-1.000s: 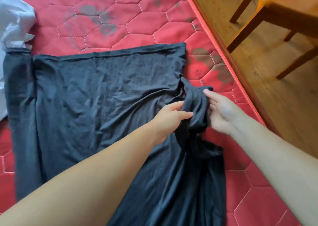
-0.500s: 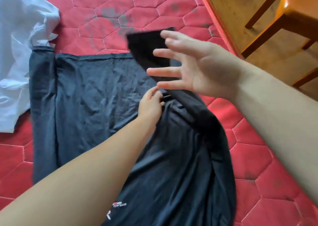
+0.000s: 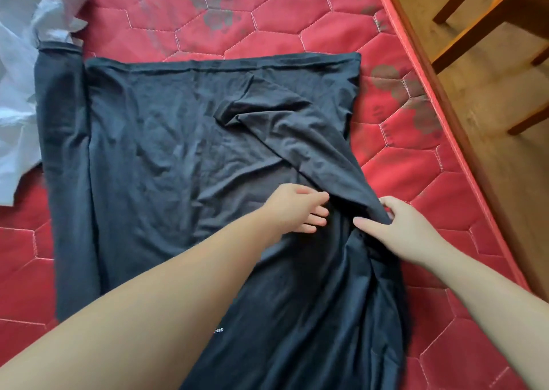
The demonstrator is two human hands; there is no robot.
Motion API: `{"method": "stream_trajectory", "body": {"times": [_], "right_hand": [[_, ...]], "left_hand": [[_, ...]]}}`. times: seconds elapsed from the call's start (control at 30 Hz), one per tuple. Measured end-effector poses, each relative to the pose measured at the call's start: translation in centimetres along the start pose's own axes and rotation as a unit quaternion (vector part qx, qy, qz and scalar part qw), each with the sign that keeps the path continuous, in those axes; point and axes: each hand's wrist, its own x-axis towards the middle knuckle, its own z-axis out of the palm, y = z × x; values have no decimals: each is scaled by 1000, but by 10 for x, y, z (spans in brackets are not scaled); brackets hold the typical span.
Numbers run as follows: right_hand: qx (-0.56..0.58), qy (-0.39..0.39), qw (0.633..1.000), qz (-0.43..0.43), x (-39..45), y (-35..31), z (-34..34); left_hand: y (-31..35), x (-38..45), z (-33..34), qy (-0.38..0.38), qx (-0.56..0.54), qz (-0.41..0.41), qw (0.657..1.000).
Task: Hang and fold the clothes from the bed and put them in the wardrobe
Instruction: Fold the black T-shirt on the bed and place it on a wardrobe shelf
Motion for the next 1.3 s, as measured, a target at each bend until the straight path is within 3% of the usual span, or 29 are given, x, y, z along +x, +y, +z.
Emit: {"method": "stream_trajectory", "body": {"times": [0.07,0.13,0.27,0.43,0.57,0.63,0.73,0.83,0.93,1.07,1.2,1.3], "right_hand": [[97,21,995,15,-5,4,5],[219,48,974,30,-11,8,7],[352,53,934,28,-22,8,1],[234,45,971,-21,-42,20,12],[107,0,994,-27,-56,29,21],[112,-11,993,-39,-58,28,21],[242,-40,968,-49,-56,18,19],[247,-67,963,-80,-52,5,14],[92,-84,987,-100,-52,7,12],[-68,-105,990,-71,-46,29,6],[-101,-18,994,-28,-45,46,-5],[-147,-25,989,-24,-54,49,-5]], "left_hand": [[-13,-5,24,-56,96,-4,994],[-26,-8,44,-82,123,9,989],[-27,-7,69,-65,-58,13,996],[-24,-1,75,-35,-235,10,971],[-29,-6,64,-47,-289,9,956],[-31,-10,60,-53,-317,-19,947],[-30,-17,53,-101,-377,-49,919],[-30,-18,52,-105,-351,-24,930],[-35,-13,51,-38,-316,19,948],[-39,-12,42,-22,-312,48,949],[-40,-14,28,-92,-348,65,931],[-38,-15,30,-131,-353,52,925]]}}
